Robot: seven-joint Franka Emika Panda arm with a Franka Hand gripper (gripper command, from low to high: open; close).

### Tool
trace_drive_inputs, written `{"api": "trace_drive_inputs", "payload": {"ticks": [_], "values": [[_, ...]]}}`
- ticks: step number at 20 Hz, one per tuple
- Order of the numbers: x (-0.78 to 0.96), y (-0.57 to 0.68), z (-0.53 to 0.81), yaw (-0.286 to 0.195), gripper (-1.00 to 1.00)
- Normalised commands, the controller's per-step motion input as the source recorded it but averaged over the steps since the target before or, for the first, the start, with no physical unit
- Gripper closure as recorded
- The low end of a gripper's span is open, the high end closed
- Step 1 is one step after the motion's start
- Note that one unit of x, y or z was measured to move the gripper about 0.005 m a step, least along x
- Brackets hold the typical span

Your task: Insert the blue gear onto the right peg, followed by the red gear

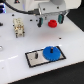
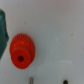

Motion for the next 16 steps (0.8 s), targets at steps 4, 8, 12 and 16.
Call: {"api": "trace_drive_inputs", "payload": {"ticks": [4, 8, 12, 16], "values": [[-0.45, 0.39, -0.1, 0.0, -1.0], [-0.46, 0.32, -0.21, 0.0, -1.0], [-0.39, 0.26, -0.32, 0.0, -1.0], [-0.34, 0.21, -0.37, 0.0, -1.0]]}}
